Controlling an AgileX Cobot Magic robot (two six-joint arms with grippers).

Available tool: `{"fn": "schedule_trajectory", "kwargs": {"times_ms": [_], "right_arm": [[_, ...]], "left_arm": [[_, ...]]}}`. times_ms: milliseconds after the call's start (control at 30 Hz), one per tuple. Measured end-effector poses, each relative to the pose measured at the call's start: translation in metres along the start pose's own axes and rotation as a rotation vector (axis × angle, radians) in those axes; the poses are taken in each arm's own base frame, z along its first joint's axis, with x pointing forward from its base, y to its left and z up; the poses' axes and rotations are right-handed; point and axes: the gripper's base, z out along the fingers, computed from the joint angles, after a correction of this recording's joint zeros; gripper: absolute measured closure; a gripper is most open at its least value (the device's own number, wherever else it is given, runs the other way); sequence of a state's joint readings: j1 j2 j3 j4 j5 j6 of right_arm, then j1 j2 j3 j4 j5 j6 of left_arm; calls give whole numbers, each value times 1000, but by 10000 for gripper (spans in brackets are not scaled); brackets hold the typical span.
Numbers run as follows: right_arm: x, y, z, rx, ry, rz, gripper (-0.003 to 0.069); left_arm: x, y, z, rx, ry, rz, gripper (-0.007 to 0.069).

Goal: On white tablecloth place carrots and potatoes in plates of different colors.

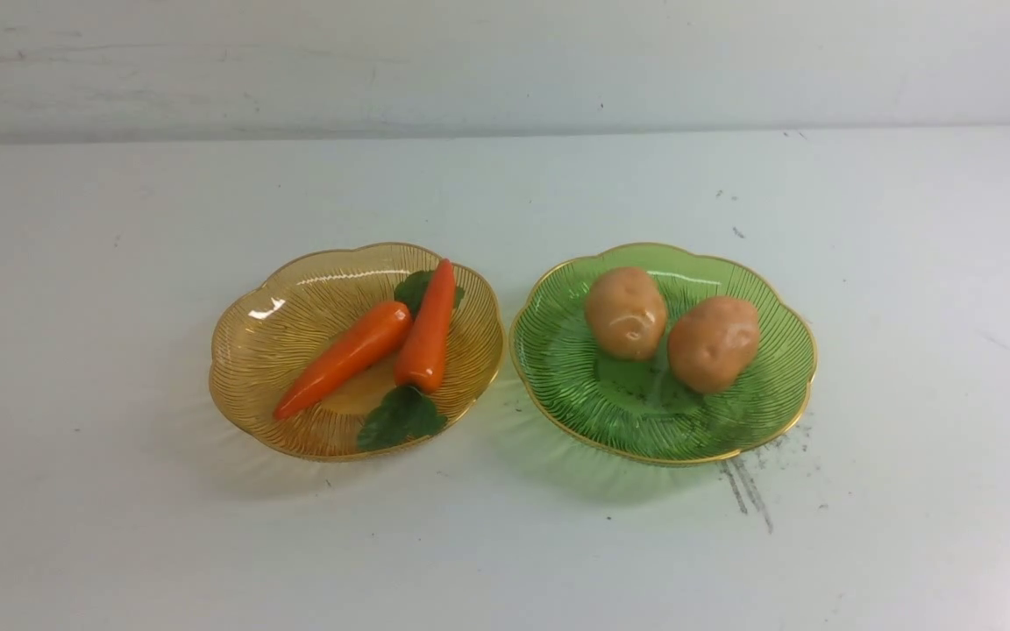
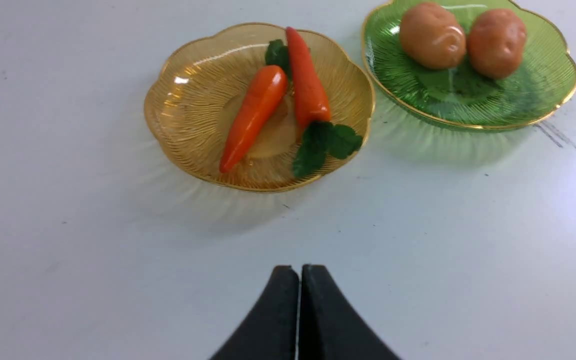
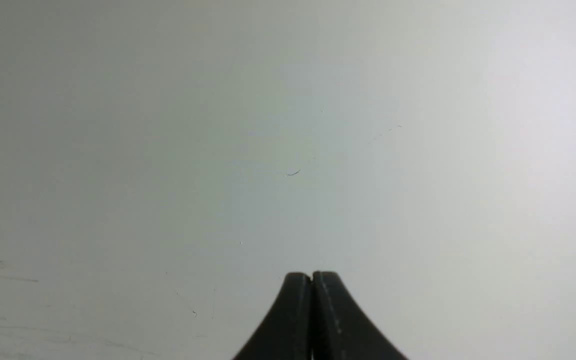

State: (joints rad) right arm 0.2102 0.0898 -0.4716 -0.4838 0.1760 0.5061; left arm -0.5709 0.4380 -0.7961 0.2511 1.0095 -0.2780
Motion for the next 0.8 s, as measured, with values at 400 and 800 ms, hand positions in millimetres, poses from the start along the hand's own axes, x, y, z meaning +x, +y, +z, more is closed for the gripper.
{"fn": "schedule_trajectory", "kwargs": {"times_ms": [400, 800], "right_arm": [[0, 0, 0, 0, 0, -2, 674], [0, 0, 0, 0, -1, -3, 674]], "left_arm": [[46, 24, -33, -76, -230, -149, 628], [47, 25, -34, -74, -238, -155, 628]]}}
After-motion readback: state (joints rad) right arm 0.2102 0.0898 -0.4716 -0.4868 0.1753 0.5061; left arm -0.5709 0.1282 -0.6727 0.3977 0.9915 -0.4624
